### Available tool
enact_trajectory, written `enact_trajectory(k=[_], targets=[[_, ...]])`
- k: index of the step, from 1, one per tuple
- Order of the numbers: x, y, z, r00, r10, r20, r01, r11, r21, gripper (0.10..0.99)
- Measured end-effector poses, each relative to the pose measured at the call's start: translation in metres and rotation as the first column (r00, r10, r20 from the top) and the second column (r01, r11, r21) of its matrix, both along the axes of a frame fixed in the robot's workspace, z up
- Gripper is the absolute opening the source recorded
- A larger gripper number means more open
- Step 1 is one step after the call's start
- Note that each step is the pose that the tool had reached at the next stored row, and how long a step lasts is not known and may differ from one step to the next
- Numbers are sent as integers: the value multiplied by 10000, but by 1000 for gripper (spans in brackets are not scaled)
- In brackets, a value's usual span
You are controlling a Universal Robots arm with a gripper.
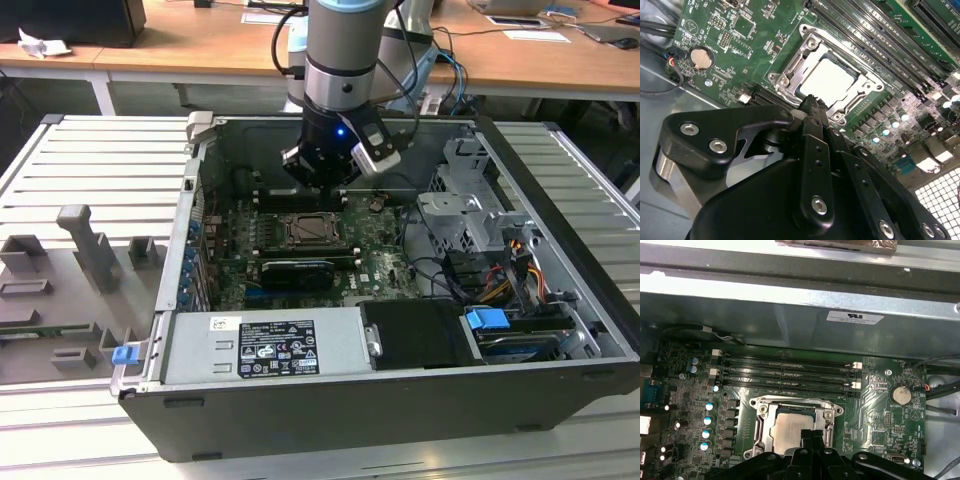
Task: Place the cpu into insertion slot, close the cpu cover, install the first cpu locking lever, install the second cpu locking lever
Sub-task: 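Install the second cpu locking lever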
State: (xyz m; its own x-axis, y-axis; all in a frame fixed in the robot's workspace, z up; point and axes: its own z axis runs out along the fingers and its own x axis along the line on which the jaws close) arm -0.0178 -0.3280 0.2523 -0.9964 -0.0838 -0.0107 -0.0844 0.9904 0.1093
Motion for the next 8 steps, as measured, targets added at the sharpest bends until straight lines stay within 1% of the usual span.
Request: enact_trajectory(k=[8], targets=[[0,-34,0,10000,0,0,0,10000,0,106]])
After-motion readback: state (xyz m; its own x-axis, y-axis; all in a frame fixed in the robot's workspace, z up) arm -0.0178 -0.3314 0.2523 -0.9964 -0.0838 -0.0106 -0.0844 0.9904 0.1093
